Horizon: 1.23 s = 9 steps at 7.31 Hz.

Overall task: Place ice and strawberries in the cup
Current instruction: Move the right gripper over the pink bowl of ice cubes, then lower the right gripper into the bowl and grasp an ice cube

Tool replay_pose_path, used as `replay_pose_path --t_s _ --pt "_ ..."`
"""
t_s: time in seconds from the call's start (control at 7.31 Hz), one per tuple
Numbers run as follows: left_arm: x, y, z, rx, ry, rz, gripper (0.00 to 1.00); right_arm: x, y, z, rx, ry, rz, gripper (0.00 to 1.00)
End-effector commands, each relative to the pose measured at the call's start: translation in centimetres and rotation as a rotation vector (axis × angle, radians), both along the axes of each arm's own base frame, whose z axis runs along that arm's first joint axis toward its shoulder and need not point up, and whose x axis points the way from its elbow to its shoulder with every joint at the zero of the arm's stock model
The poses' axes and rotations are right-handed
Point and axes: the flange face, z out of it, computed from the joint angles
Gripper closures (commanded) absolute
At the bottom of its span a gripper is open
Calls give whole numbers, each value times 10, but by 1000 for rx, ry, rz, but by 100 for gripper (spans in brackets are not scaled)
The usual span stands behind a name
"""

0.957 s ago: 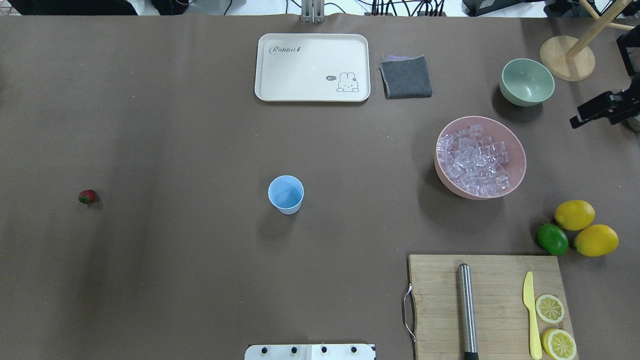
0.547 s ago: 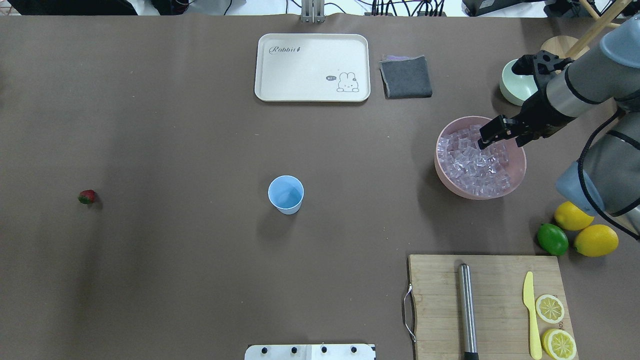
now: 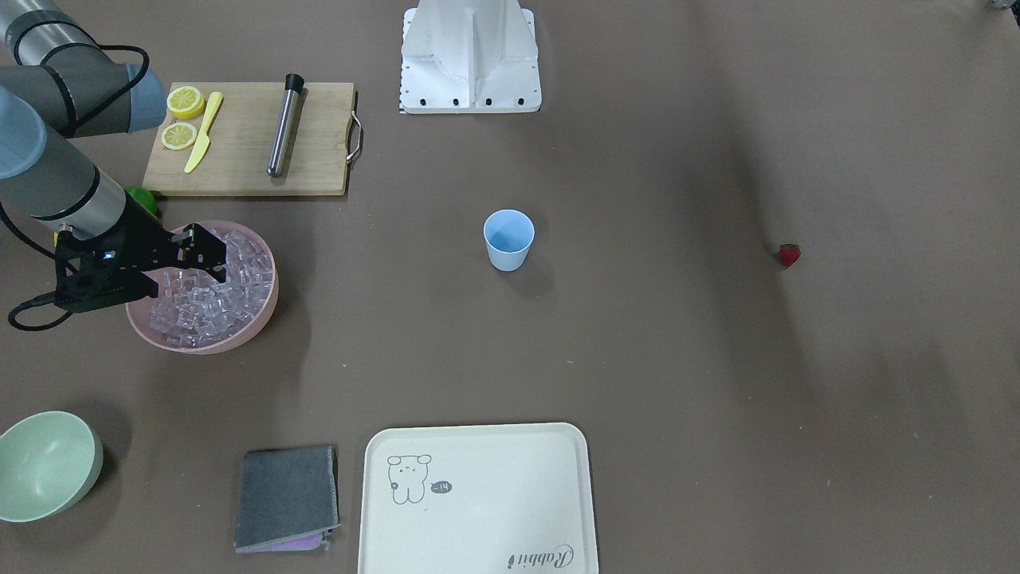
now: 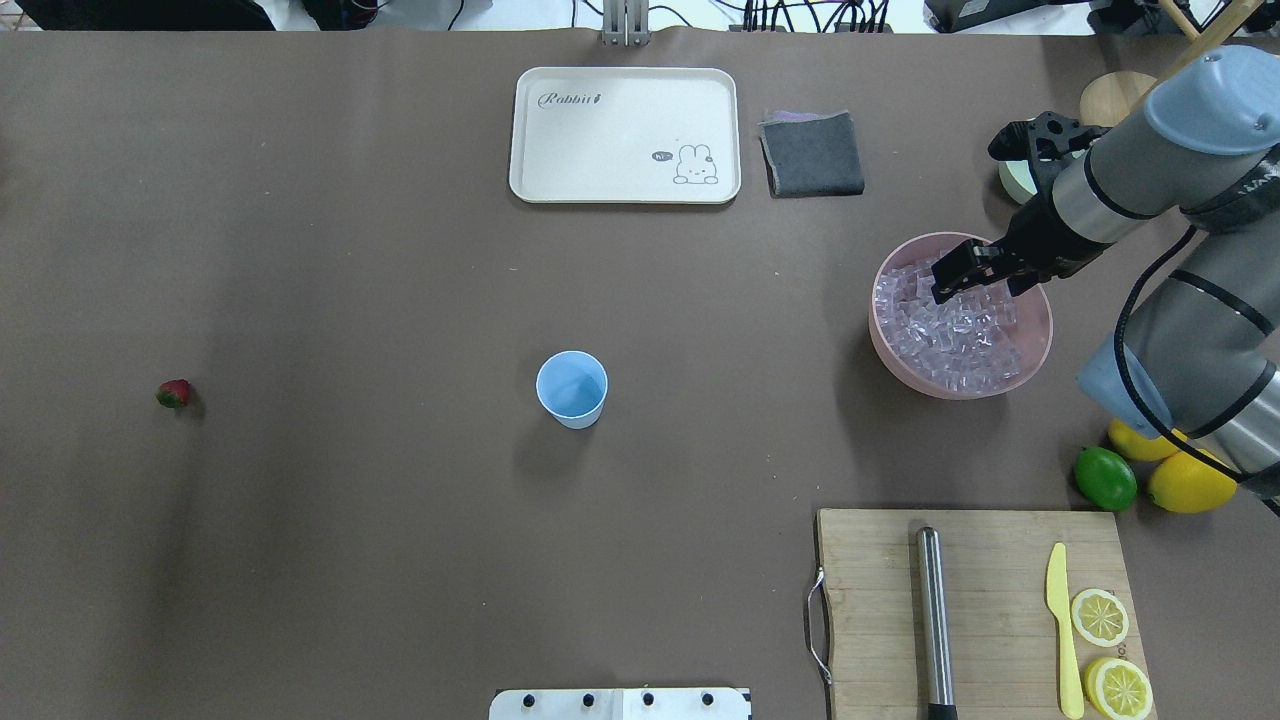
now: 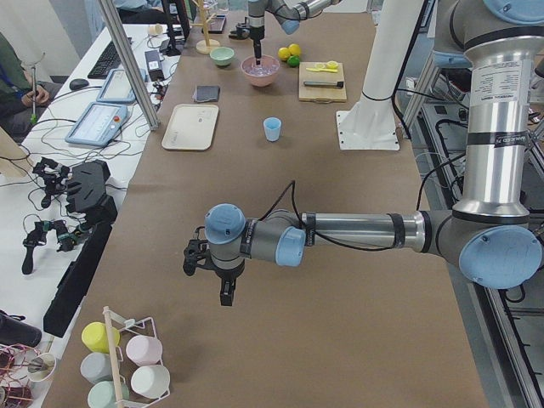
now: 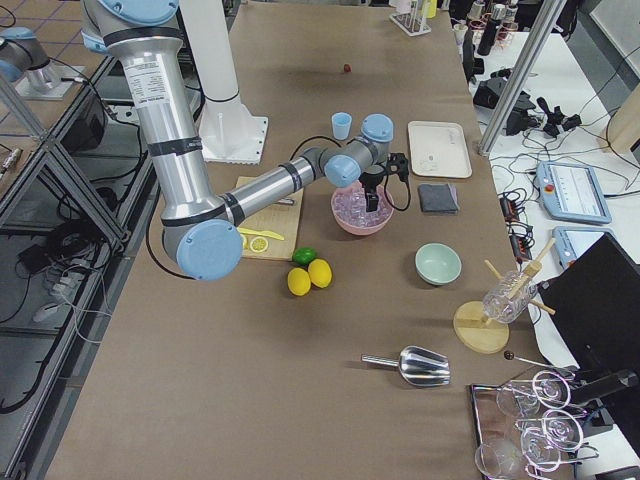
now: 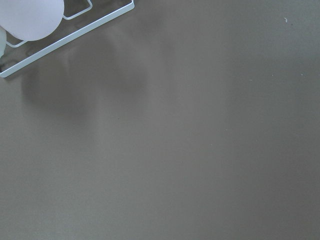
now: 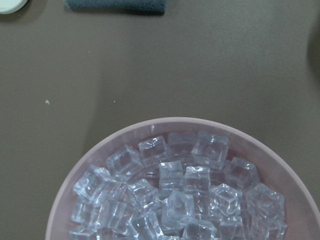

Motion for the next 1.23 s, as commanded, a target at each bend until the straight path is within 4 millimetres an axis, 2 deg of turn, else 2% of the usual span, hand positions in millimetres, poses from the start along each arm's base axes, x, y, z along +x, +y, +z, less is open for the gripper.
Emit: replay_pose_path --t_s 0.0,0.55,0.68,1.09 --pt "0 0 0 0 0 0 2 -4 -4 9 -13 16 3 7" --pt "0 0 0 0 0 0 2 -24 -8 27 -38 45 -17 9" --pt "0 -1 -1 1 0 0 2 -31 -10 24 -32 49 -20 9" --pt "0 -3 -2 4 0 1 2 -38 -7 29 -39 58 -29 9"
